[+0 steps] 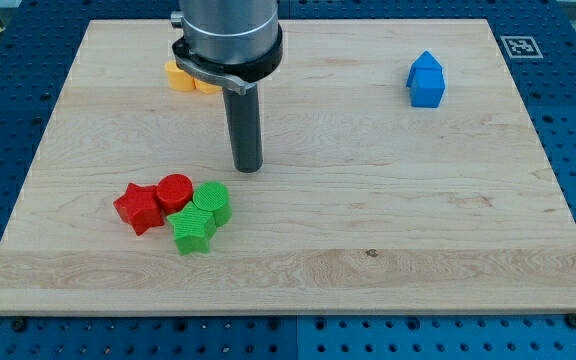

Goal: Push the yellow blocks towards the left side of the board

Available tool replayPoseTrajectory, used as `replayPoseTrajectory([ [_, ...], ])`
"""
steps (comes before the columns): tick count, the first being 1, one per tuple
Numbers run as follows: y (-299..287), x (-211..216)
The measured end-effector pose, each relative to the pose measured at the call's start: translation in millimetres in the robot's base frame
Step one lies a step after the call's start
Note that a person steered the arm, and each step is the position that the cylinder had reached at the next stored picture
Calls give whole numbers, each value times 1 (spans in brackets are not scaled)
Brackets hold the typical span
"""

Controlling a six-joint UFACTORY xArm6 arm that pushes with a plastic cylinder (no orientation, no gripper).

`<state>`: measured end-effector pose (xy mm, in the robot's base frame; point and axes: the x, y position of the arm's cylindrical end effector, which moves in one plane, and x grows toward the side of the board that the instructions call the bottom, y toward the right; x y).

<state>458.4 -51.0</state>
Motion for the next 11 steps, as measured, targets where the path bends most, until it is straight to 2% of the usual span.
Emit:
replayPoseTrajectory([
  [2,0,-4],
  [8,0,-60],
  [11,0,-73],
])
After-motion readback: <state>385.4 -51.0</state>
